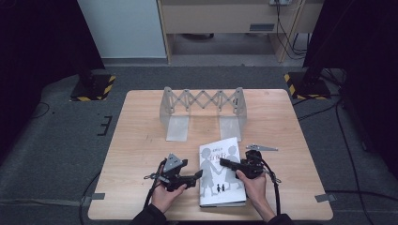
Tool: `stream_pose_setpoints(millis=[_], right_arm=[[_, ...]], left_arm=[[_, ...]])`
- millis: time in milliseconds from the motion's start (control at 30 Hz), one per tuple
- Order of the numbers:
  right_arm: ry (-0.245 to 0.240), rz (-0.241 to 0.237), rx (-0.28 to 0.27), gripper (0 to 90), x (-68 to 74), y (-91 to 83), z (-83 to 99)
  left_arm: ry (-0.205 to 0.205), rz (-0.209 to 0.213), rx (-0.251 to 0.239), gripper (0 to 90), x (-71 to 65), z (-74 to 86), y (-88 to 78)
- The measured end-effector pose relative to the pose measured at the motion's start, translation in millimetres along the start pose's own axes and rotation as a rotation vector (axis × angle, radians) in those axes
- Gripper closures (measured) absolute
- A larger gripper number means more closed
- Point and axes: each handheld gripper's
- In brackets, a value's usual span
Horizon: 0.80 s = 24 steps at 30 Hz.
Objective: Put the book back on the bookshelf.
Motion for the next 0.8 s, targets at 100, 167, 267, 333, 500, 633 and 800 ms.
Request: stream_pose_setpoints(millis=[100, 167, 267, 333, 500, 633, 800], right_arm=[[-0.006, -0.020, -0.018, 73.4, 1.3, -2.6, -0.6], [-0.020, -0.038, -0.028, 74.3, 2.8, -4.0, -1.1], [-0.038, -0.065, -0.037, 75.7, 4.7, -5.6, -1.5], [-0.053, -0.087, -0.043, 76.5, 7.1, -6.9, -2.0], [-0.071, -0.111, -0.050, 77.6, 9.9, -9.4, -2.9], [-0.079, -0.131, -0.054, 78.7, 9.5, -11.1, -2.7], [-0.099, -0.154, -0.061, 79.4, 11.7, -12.8, -2.9]], left_arm=[[-0.007, 0.021, 0.001, 20.3, -0.9, 0.5, 1.6], [-0.011, 0.029, 0.000, 20.0, -1.6, 0.8, 2.5], [-0.011, 0.031, 0.003, 20.0, -1.9, 1.3, 3.8], [-0.029, 0.049, -0.005, 18.1, -1.5, 2.0, 4.6], [-0.050, 0.092, -0.014, 10.0, 0.4, 3.6, 6.7], [-0.070, 0.153, -0.021, 3.0, 0.4, 6.0, 12.2], [-0.048, 0.186, -0.030, 0.0, -0.8, 6.6, 14.9]])
Point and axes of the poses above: each handheld gripper's, and its own axes: y roughly forward along the jaws, z roughly out of its underside, x roughly to its left, and after that the axes turned 9 degrees about z, right-handed
